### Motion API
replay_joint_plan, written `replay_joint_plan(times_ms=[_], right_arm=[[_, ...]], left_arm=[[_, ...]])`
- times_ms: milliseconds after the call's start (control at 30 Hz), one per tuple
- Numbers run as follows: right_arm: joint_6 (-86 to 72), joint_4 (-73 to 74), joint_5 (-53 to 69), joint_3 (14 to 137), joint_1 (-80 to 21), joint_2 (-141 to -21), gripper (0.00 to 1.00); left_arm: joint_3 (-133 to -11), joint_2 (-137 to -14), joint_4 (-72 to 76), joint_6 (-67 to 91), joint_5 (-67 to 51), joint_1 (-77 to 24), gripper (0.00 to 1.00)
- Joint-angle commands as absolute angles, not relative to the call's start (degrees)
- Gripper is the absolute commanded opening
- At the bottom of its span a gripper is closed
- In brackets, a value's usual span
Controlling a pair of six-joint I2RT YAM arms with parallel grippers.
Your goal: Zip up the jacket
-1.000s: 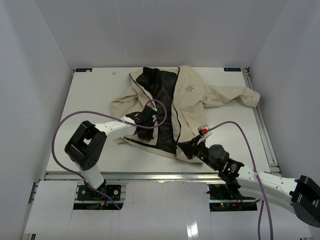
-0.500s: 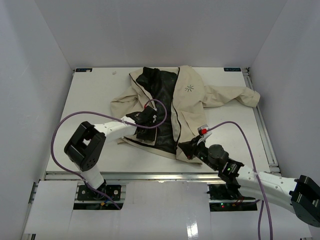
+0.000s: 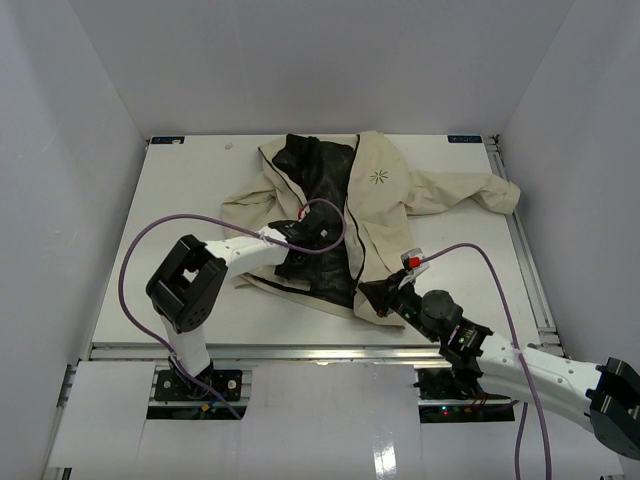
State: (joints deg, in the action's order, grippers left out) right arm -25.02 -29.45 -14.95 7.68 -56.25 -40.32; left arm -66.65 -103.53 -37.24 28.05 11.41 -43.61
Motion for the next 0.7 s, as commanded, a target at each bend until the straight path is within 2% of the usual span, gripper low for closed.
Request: replay_joint_plan(times_ms=[0, 67, 133, 167, 233, 300, 333, 367, 433, 500, 667], right_arm=[[-24.2, -30.1, -16.6, 7.2, -55.9, -39.3, 0.08], [-24.2, -30.1, -16.4, 7.4, -55.9, -39.7, 0.08], [-24.3, -30.1, -16.2, 7.6, -55.9, -39.9, 0.08], [-24.3, -30.1, -16.2, 7.6, -55.9, -40.0, 0.08], [-24.2, -30.1, -16.4, 7.7, -55.9, -40.0, 0.08], [-24.1, -30.1, -16.6, 7.8, -55.9, -40.2, 0.08], [-24.1, -30.1, -16.5, 7.9, -55.9, -40.4, 0.08], [-24.0, -30.1, -16.4, 8.1, -56.0, -40.5, 0.08], [-24.1, -30.1, -16.4, 8.5, -55.9, -41.2, 0.08], [-24.0, -30.1, -16.3, 9.0, -55.9, -42.3, 0.08], [-23.9, -30.1, -16.1, 9.3, -55.9, -43.4, 0.08]], left_arm=[[-64.6, -104.9, -37.0, 29.7, 11.8, -43.7, 0.67], [-64.2, -105.3, -35.8, 29.3, 11.1, -43.7, 0.58], [-64.1, -106.0, -35.3, 29.3, 10.7, -43.7, 0.33], [-64.1, -106.2, -35.2, 29.3, 10.7, -43.7, 0.33], [-63.5, -106.6, -34.9, 29.3, 11.3, -43.7, 0.14], [-63.3, -106.3, -34.8, 29.2, 12.1, -43.7, 0.05], [-63.2, -105.9, -35.0, 29.2, 12.3, -43.7, 0.03], [-63.2, -105.4, -35.1, 29.3, 12.5, -43.7, 0.02], [-63.4, -104.6, -35.2, 29.3, 12.6, -43.6, 0.16], [-63.7, -103.5, -35.2, 29.2, 12.4, -43.7, 0.34], [-64.1, -101.9, -35.2, 28.5, 11.6, -43.7, 0.37]])
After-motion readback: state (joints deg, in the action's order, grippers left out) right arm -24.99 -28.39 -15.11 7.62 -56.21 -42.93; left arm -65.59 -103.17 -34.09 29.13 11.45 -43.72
